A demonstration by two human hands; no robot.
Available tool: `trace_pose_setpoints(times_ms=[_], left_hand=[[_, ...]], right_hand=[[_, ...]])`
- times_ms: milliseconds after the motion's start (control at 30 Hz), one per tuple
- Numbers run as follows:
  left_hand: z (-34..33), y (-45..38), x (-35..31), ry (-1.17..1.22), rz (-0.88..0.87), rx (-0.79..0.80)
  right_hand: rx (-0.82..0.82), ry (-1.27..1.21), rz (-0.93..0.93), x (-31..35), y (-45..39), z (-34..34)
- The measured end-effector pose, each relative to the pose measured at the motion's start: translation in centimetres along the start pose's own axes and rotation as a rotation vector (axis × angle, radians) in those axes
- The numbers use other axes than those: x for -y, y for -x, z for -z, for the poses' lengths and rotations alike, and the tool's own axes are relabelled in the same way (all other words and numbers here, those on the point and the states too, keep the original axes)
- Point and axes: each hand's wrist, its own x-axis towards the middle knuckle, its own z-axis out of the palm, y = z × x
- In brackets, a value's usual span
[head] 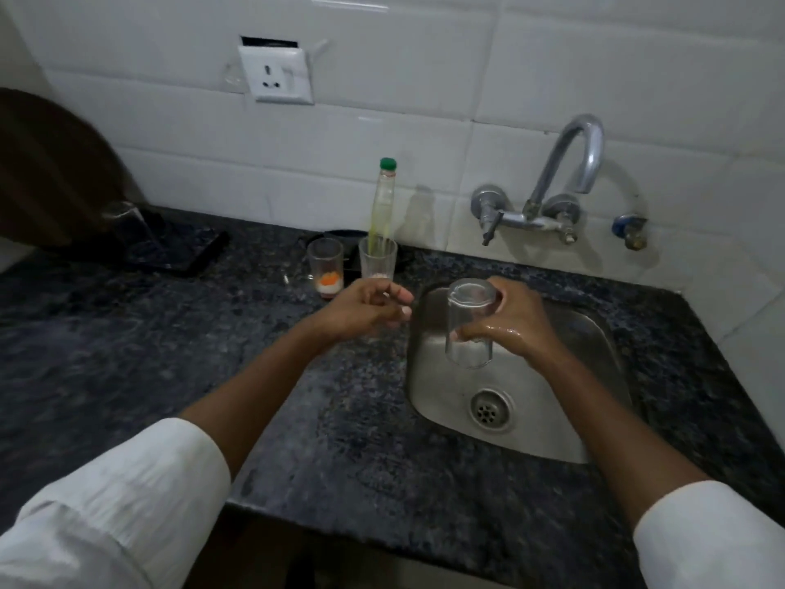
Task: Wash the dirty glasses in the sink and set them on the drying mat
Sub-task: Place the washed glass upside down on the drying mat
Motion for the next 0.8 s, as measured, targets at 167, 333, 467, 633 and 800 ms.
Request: trace_pose_setpoints(times_ms=[167,333,467,633,800], left_hand=[[9.0,2.1,1.8,0.033,0.006,-0.144],[20.8,3.5,4.6,0.027,0.039,-0.32],[30.6,3.3,6.9,0.024,0.074,-0.428],[40.8,1.8,10.8,0.005,0.127,-0.532],[47.6,-0.2,13.2,-0.018,0.129,-0.573]], right_hand=[[0.106,-0.06,0.122,7.6,-4.6,-6.9],[0.189,-0.073,0.246,16.4,-11.0,-15.7],[0.262,-0.076,0.317,23.9,-17.2,-23.2],[0.266,-0.063,0.345,31.2,-25.8,-34.2],[0.242,-0.034,0.351,35.2,-31.9,-42.8]])
